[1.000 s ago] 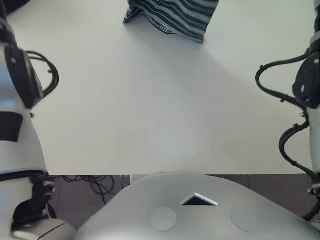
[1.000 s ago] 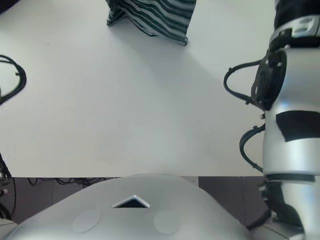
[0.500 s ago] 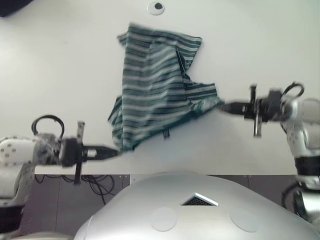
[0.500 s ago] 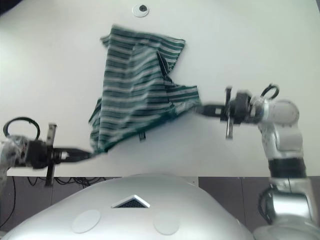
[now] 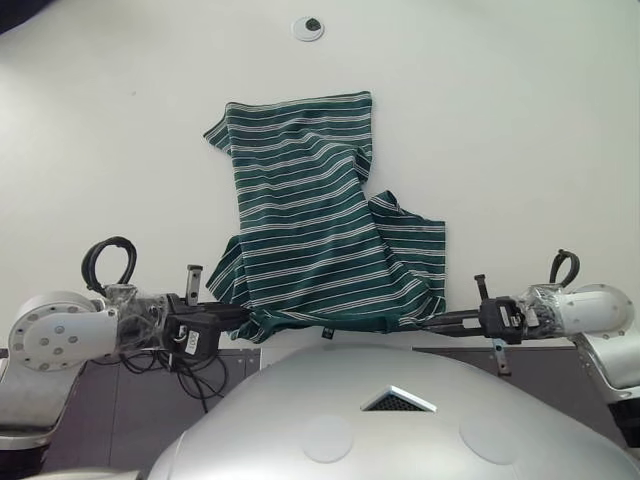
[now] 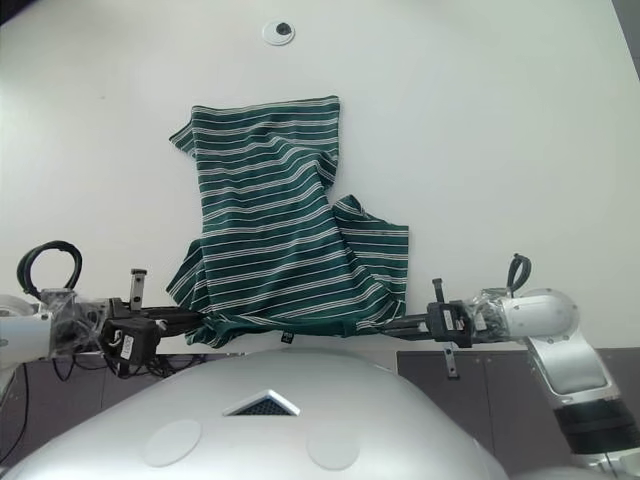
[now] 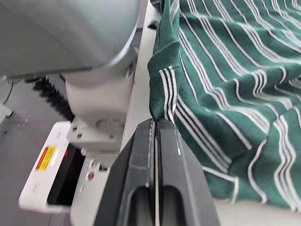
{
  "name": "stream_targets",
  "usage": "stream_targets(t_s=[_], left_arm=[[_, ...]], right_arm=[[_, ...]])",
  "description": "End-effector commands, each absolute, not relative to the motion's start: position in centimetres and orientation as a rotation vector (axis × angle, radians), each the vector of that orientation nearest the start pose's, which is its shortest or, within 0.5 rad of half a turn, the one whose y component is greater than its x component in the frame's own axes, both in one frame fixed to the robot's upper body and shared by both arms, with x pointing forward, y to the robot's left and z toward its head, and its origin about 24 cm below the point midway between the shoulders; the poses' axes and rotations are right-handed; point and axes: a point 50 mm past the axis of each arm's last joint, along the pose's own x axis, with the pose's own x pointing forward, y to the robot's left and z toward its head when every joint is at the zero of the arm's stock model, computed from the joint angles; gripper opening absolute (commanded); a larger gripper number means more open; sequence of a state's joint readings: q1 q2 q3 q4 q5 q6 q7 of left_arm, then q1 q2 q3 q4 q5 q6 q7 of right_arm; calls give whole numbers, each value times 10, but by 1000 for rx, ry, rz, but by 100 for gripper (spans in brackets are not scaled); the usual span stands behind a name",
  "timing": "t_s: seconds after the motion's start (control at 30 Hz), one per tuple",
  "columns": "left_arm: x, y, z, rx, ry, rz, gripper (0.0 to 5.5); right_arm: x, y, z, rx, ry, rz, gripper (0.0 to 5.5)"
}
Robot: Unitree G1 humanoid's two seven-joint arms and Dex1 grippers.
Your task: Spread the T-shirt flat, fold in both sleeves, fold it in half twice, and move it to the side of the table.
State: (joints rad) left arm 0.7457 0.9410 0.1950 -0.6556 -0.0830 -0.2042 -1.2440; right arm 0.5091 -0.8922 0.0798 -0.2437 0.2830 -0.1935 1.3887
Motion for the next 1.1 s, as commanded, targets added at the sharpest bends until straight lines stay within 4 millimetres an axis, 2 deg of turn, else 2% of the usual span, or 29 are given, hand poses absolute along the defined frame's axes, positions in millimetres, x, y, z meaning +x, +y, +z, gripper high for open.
stream_targets(t_s=[0.03,0.13,0.17,0.3,0.4,0.47,0.53,0.6,0.67,0.73,0.8,0.9,1.0,1.1], left_arm=[[72,198,101,673,377,-1653,0],[67,195,101,630,382,-1647,0],[69,196,101,623,394,-1629,23],[68,199,102,591,437,-1614,83],[60,202,109,492,475,-1642,122],[64,208,120,410,438,-1619,122],[77,214,128,344,364,-1554,122],[97,219,127,350,308,-1442,122],[113,224,116,373,303,-1328,122],[130,231,97,454,341,-1205,122],[137,234,76,511,393,-1163,122],[139,241,51,600,465,-1133,122],[137,258,33,715,552,-1102,122],[113,271,22,751,667,-1205,122]], right_arm=[[109,-233,46,-380,538,1566,2],[112,-231,49,-341,541,1529,2],[115,-232,50,-331,527,1508,0],[117,-237,54,-326,511,1494,71],[114,-246,71,-269,497,1543,107],[121,-260,87,-222,484,1553,107],[136,-270,97,-220,432,1503,107],[153,-263,98,-242,327,1444,107],[161,-248,90,-263,261,1440,107],[167,-235,75,-319,237,1434,107],[177,-226,61,-392,218,1401,107],[192,-217,53,-469,184,1346,107],[204,-214,48,-548,185,1302,107],[212,-222,37,-708,274,1271,107]])
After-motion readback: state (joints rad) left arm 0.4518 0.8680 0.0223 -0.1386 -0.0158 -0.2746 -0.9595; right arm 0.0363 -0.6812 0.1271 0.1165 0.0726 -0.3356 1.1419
